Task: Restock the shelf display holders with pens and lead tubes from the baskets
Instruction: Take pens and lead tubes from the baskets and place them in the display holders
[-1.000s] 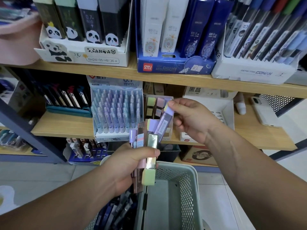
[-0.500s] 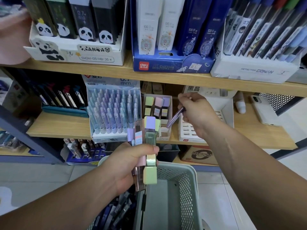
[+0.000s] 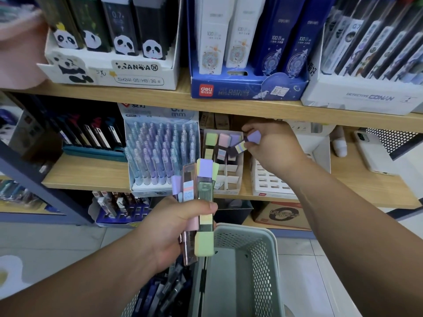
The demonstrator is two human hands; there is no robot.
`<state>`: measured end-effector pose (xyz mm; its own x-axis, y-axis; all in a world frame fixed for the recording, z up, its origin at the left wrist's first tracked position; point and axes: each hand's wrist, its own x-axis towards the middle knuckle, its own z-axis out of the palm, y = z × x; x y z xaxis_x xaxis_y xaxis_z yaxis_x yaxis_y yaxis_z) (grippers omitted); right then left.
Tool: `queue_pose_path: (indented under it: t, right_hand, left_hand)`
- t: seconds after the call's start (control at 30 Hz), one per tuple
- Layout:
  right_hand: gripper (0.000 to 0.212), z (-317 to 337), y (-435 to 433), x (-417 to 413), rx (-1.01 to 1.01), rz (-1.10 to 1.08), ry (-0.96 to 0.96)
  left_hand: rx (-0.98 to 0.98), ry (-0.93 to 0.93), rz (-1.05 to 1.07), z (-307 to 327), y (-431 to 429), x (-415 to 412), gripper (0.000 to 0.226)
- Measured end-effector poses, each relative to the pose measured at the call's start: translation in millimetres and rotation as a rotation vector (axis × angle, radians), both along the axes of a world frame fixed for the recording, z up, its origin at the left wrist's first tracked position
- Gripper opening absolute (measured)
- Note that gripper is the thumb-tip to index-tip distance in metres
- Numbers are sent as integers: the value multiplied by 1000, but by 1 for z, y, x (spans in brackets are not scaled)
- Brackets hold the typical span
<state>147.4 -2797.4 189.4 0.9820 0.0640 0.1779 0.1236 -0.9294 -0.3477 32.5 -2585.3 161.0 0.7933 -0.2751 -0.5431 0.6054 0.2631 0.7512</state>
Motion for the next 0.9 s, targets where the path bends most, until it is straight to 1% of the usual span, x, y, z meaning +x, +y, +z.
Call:
queue_pose_path:
  t: [0.07,0.17,0.3,0.43,0.5,0.6,0.63,0.7,0.77,0.8,0.83,0.87,0.9]
  right_hand:
    - [29,-2,2,3,-33,-2,-7]
    - [22,-6,6,8,-60,-11,-22]
    - [16,-13,8,13,-49,53,-78]
    - [20,-23,8,17,-56,94,-85]
    - [19,-27,7,18,-48,102,-106]
    - [16,-32,7,19,-100,128,-138]
    - [17,-33,6,19,-114,125,-139]
    - [19,-32,4,18,-121,97,-141]
    - [17,-28,3,15,-79,60,-157]
    - [13,-24,5,12,-24,48,-160]
    - [8,-20,8,9,68,47,-139]
    - [8,-16,12,6,197,62,-78]
    - [15,-10,16,2,336,99,28]
  left_hand:
    - [-5,5,2,0,1,0,30]
    - [-11,10,3,-1,3,2,29]
    - [-14,7,-4,-2,4,3,31]
    - [-14,2,3,-1,5,3,22]
    - [-13,10,7,-2,6,3,28]
    - [-11,21,0,-1,7,2,41]
    - [-12,20,-7,-1,7,2,42]
    - [-16,18,-11,0,7,3,38]
    - [-18,14,3,-1,7,3,30]
    - [-20,14,11,-1,6,3,27]
    - [-23,12,16,-1,6,3,24]
    - [-23,11,18,-1,5,4,22]
    - [-23,10,20,-1,4,4,22]
